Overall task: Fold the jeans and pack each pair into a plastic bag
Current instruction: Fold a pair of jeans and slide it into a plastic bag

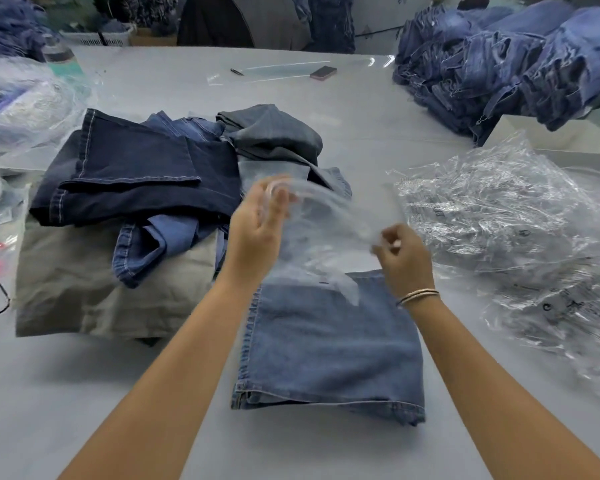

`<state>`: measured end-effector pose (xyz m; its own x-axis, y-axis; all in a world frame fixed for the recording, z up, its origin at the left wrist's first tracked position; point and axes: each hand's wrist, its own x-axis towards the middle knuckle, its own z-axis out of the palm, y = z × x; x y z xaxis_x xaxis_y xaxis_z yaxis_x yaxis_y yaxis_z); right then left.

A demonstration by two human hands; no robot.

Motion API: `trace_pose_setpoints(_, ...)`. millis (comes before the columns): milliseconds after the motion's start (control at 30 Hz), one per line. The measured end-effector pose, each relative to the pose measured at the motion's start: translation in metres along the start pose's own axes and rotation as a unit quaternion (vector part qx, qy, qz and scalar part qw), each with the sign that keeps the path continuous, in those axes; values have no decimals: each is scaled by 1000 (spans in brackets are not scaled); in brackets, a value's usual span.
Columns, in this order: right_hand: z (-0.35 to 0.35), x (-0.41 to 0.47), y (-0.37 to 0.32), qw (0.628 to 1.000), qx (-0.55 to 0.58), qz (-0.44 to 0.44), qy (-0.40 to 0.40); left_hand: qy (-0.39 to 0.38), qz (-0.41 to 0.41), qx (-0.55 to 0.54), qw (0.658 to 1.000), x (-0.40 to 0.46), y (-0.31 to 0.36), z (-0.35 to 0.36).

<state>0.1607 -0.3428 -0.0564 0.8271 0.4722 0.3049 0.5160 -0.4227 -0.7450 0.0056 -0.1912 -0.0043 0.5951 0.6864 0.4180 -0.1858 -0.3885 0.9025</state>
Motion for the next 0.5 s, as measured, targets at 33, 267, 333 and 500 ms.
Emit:
trace_pose_setpoints(33, 0, 6, -11, 996, 87, -27, 22, 12, 78, 9, 997, 6, 13, -2)
trace_pose_setpoints(267, 4, 14, 4, 979, 191, -18, -65, -133, 365, 231, 892, 14, 15, 6)
trace_pose_setpoints(333, 7, -2, 41, 980, 124, 141, -60, -223, 244, 284, 900, -9, -28, 6)
trace_pose_setpoints(500, 0, -67, 126, 891, -45, 429, -141, -393, 20, 343, 853, -80, -121, 15)
